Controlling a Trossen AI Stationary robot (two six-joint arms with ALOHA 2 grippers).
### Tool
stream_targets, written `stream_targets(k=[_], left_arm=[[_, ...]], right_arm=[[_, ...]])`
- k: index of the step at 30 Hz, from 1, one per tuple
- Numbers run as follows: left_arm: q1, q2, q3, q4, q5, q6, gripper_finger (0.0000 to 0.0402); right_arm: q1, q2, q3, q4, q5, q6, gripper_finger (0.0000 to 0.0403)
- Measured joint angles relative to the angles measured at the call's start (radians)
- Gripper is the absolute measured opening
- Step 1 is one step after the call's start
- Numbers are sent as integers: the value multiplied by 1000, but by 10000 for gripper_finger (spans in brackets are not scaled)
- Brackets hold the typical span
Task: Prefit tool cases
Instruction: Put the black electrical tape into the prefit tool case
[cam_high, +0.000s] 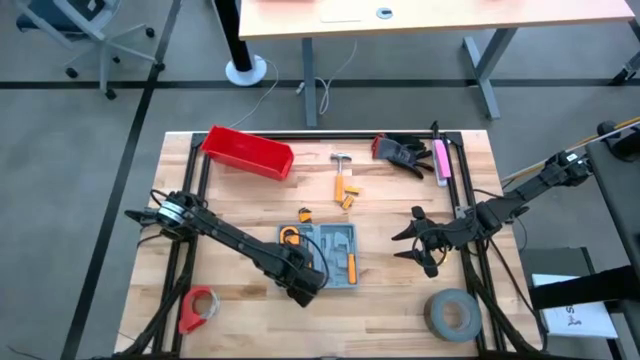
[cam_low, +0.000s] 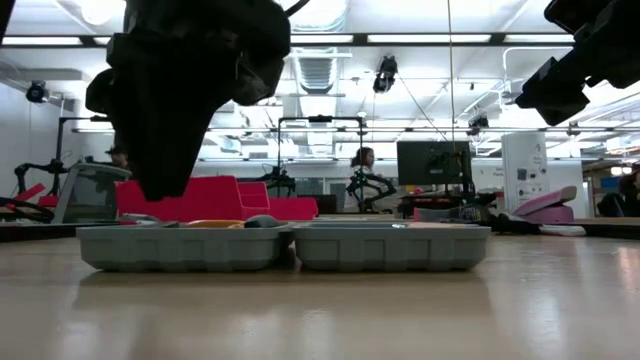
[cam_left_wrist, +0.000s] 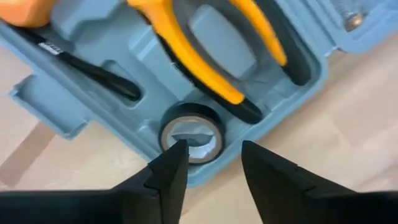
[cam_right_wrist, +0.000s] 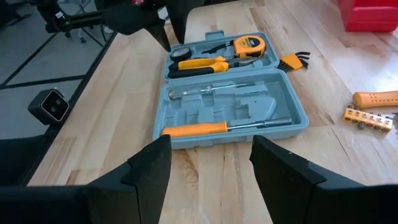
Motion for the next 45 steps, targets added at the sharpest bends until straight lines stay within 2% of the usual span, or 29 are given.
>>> stream_targets(k=[5,15,26,34,45], left_arm=[[0,0,-1,-14,-17,-10,175],[0,6,-1,-22,-22,-26,173],[0,69,-3,-20,-30,-22,209],[1,96,-2,-5,-21,-15,206],[0,69,68,-97,-30,-7,209]], right_arm=[[0,0,0,0,0,0,199],[0,0,0,23,-3,-4,199],[0,0,0,23,-3,-10,199],[0,0,0,23,-3,-4,199],[0,0,0,24,-3,-1,199]])
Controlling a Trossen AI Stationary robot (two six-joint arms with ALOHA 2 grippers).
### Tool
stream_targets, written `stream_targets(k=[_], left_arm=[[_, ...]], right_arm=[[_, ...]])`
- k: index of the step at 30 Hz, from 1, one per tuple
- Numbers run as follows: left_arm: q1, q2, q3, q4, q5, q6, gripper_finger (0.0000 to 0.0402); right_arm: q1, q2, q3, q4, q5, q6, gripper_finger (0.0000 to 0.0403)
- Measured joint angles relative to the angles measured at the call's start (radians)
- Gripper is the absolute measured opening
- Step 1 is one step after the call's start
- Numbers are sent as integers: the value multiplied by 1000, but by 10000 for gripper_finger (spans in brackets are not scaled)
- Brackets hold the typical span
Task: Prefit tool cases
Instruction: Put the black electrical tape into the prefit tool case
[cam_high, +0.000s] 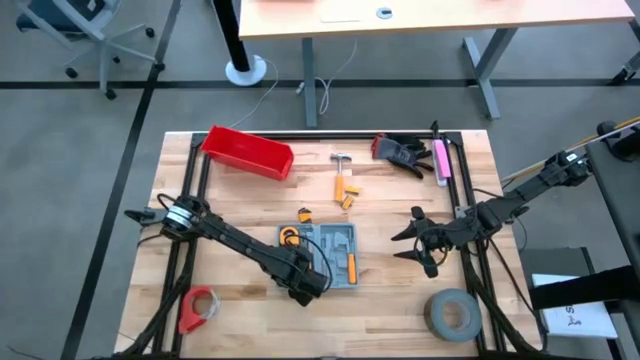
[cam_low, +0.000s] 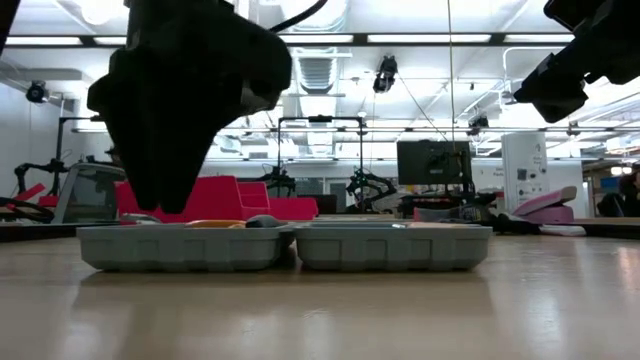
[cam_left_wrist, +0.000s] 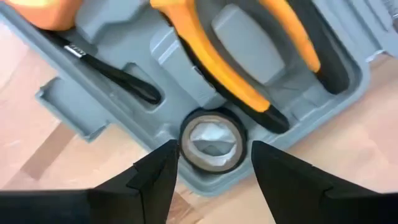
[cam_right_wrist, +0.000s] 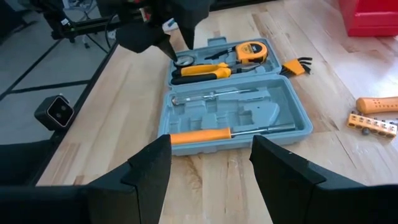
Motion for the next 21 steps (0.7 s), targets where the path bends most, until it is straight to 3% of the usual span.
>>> stream_targets(k=[21], left_arm=[[4,22,-79,128,37,4,189]], right_arm=[[14,0,5,13,4,-10,199]])
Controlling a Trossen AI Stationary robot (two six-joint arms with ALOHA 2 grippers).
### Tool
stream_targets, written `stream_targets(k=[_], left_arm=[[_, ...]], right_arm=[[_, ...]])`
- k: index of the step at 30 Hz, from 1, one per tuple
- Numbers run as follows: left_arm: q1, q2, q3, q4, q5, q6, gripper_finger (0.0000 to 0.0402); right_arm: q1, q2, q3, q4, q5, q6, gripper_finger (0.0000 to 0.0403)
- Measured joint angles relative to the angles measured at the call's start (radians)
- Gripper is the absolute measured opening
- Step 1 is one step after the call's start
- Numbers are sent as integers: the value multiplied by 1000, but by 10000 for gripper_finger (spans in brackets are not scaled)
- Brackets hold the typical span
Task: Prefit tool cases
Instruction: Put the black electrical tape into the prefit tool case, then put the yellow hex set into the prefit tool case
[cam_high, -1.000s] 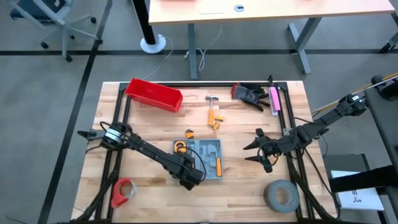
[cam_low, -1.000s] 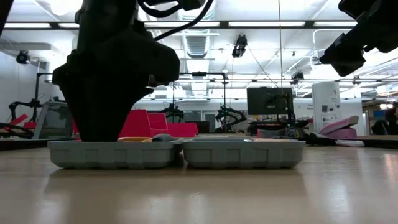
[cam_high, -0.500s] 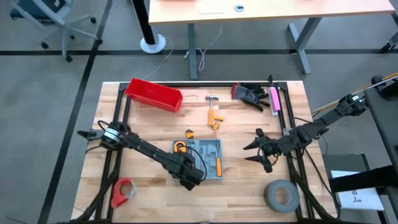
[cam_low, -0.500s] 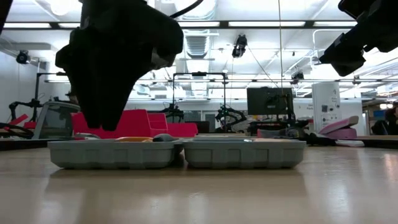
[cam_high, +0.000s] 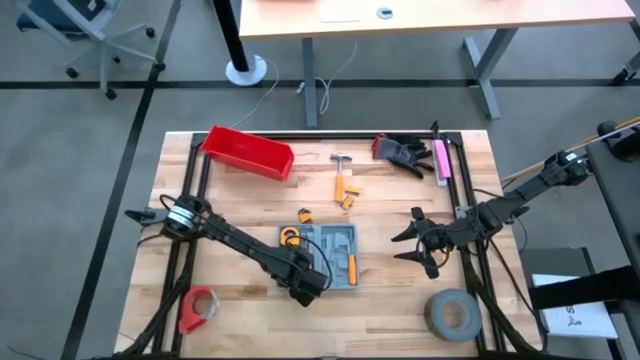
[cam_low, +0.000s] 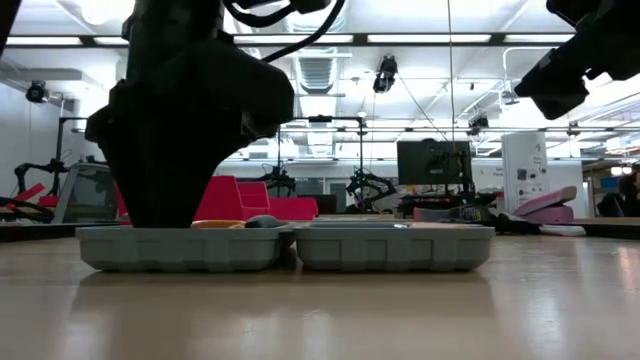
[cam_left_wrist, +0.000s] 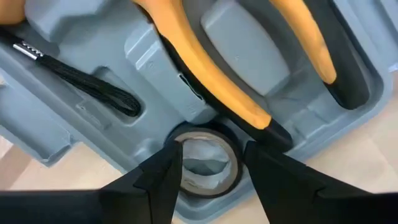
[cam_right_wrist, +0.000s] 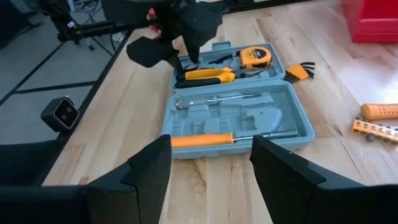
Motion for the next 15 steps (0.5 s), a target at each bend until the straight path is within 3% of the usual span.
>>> stream_targets(k=[8,15], left_arm=[[1,-39,61,-70,-29,-5,178],[13,-38,95,-72,-179,-22,174]], right_arm=[[2,0,9,0,0,-10,199],[2,0,9,0,3,-20,199]])
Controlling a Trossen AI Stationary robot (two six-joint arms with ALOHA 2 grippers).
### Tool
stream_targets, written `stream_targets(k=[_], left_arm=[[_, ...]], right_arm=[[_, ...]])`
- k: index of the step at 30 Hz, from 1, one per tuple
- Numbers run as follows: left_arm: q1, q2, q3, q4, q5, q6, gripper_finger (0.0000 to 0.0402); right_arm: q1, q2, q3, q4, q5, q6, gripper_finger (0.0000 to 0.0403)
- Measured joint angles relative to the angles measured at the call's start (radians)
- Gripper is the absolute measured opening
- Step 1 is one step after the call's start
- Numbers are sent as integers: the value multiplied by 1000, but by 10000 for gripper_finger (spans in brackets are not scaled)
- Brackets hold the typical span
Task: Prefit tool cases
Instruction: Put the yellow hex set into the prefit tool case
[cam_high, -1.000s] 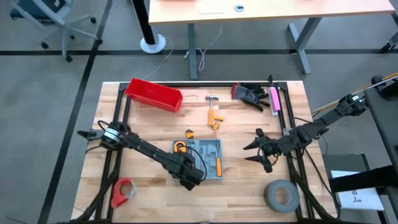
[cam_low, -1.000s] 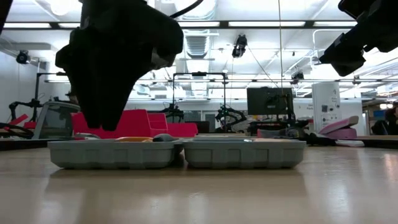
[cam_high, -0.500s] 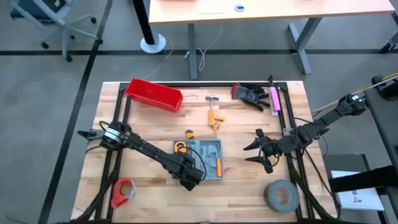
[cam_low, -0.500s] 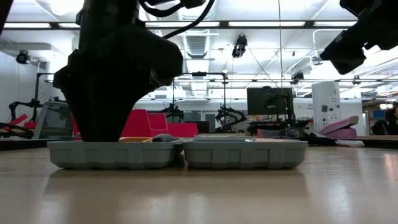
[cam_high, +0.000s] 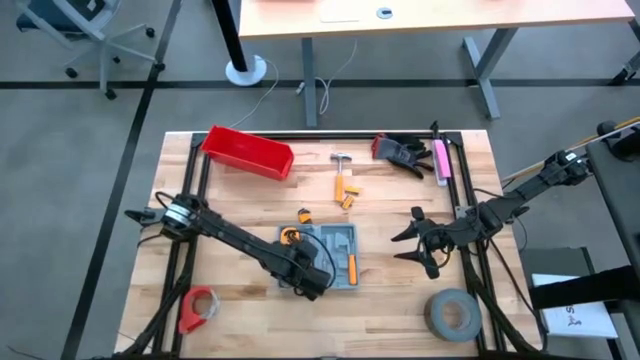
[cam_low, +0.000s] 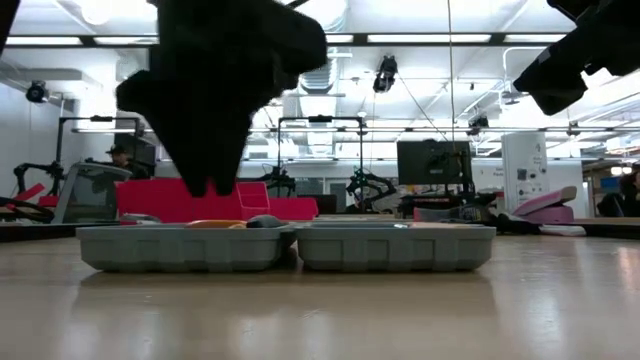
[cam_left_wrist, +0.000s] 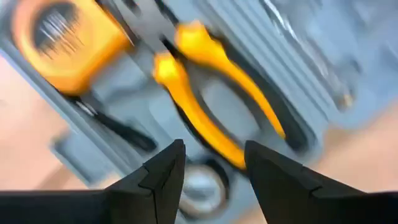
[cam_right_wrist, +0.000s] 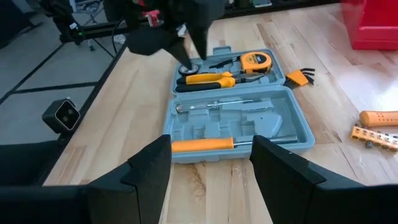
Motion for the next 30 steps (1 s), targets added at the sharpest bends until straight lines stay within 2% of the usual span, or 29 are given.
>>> stream_targets(k=[5,12,20,30], left_arm=[[38,-1,9,0,-120,-19,178],[147,-1,7,-16,-231,-14,171],[307,-1,7,8,-204,186,176],[393,-1,7,30,-140,447,191]], right_arm=[[0,0,0,-1,19,-7,199],[0,0,0,0,23,4,199],[2,0,0,-1,23,4,199],[4,0,-10,-1,23,-10,199]])
